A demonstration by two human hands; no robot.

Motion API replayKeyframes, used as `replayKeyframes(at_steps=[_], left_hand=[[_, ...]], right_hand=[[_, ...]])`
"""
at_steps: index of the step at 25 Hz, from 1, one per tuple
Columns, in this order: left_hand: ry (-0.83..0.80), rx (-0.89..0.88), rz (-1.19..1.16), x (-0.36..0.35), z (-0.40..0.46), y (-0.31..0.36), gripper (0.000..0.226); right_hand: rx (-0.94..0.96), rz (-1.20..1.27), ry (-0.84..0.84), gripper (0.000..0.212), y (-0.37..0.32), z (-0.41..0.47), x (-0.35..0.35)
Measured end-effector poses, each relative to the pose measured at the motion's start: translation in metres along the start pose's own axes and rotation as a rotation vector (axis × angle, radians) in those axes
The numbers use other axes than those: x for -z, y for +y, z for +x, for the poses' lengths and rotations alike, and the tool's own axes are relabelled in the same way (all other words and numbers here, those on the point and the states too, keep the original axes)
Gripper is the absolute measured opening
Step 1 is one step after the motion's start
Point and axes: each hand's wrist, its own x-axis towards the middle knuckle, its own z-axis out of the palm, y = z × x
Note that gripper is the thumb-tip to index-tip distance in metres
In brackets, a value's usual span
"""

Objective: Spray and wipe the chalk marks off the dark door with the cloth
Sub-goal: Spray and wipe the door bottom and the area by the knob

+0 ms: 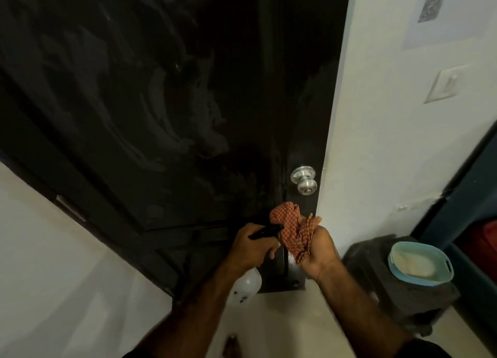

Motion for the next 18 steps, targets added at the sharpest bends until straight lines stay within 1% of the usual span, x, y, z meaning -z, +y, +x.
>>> replayKeyframes(at_steps=[1,3,5,6,10,12,15,18], left_hand=[[-0.007,0.02,0.016,-0.004,-0.003,-0.001,0.021],[0.008,0.072,-0.008,-0.009,-0.008,-0.007,0.006],[0.021,0.099,-0.083,-0.008,-0.01,-0.015,0.023],[0.015,0.099,-0.104,-0.006,-0.01,-0.018,0.028],[0.05,0.092,-0.193,0.005,-0.01,-0.023,0.03],[0.051,0.076,-0.202,0.015,-0.005,-0.028,0.032],[0.06,0.078,-0.209,0.035,0.007,-0.033,0.037],[0.076,0.071,-0.212,0.056,0.021,-0.034,0.025]], right_hand=[[-0.008,0.003,0.005,0.054,-0.001,-0.002,0.004],[-0.008,0.003,0.043,0.052,-0.003,-0.004,0.012],[-0.009,0.018,0.092,0.051,-0.008,0.002,0.019],[0.003,0.042,0.123,0.052,-0.013,0.008,0.023],[0.1,0.215,0.203,0.059,-0.042,0.046,0.033],[0.12,0.26,0.202,0.059,-0.051,0.064,0.03],[0.136,0.281,0.165,0.052,-0.058,0.089,0.012],[0.184,0.266,0.124,0.047,-0.059,0.101,-0.004]])
